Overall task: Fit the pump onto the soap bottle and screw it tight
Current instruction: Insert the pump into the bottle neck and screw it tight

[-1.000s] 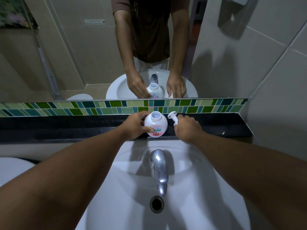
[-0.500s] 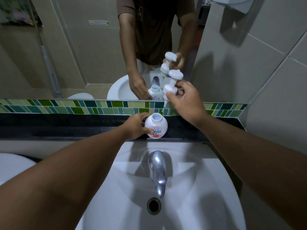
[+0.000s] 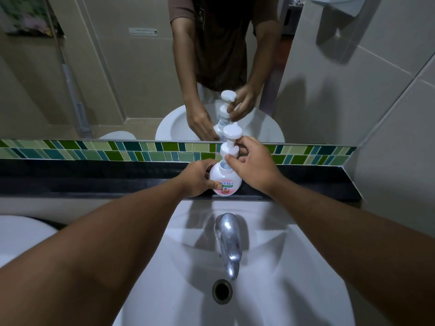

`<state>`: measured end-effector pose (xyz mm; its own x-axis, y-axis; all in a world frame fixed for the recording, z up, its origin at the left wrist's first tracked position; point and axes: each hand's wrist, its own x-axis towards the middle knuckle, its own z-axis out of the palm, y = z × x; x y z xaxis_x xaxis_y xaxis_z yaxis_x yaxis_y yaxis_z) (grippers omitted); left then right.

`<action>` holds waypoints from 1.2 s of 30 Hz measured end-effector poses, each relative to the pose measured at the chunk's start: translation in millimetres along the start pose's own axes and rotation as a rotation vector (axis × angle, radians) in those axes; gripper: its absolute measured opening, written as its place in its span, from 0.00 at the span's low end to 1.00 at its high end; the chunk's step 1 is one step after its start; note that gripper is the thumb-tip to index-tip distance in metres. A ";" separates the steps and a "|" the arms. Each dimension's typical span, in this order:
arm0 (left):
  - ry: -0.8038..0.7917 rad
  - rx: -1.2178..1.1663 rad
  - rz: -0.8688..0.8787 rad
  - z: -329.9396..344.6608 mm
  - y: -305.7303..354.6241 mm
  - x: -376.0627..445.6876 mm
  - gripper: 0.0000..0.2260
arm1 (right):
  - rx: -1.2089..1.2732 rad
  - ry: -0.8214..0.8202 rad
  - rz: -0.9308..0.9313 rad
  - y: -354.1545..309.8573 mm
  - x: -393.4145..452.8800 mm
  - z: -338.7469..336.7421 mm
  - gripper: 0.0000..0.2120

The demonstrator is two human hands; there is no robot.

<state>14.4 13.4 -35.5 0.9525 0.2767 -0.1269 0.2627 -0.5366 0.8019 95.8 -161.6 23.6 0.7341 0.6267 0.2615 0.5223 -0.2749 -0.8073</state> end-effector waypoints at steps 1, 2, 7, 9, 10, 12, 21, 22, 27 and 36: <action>0.006 0.003 0.001 0.2 -1.0 0.3 0.27 | 0.004 -0.012 0.010 3.2 -2.5 2.1 0.17; 0.010 0.005 0.004 0.3 -1.4 0.2 0.27 | 0.025 -0.021 0.018 5.4 -4.5 3.9 0.18; 0.008 0.002 0.015 0.1 -1.4 -1.2 0.26 | 0.077 -0.025 0.023 8.0 -6.6 9.3 0.19; 0.000 -0.001 0.019 -0.2 -1.2 -1.4 0.27 | 0.032 -0.013 0.005 9.7 -7.5 10.7 0.18; -0.001 -0.001 0.021 -0.2 -1.6 -1.5 0.27 | 0.015 -0.010 0.000 11.1 -8.8 11.3 0.19; 0.000 0.002 0.022 -0.1 -2.3 -1.7 0.27 | -0.001 -0.004 0.002 14.0 -11.3 12.2 0.19; 0.011 0.008 0.023 0.8 -1.8 -2.4 0.26 | -0.135 -0.036 0.004 27.2 -16.8 15.7 0.18; 0.009 0.009 0.020 1.0 -2.0 -2.3 0.26 | -0.141 -0.027 0.002 28.0 -17.4 17.8 0.17; 0.016 0.038 0.021 1.7 -1.0 -2.8 0.27 | -0.097 0.026 0.052 24.7 -18.5 23.1 0.19; 0.021 0.073 0.010 2.0 1.3 -2.2 0.27 | -0.144 0.037 0.152 21.9 -20.8 28.9 0.32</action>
<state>12.9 10.5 -35.3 0.9521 0.2869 -0.1059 0.2641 -0.5962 0.7581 79.4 -159.5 -14.9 0.8232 0.5434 0.1642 0.4591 -0.4672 -0.7556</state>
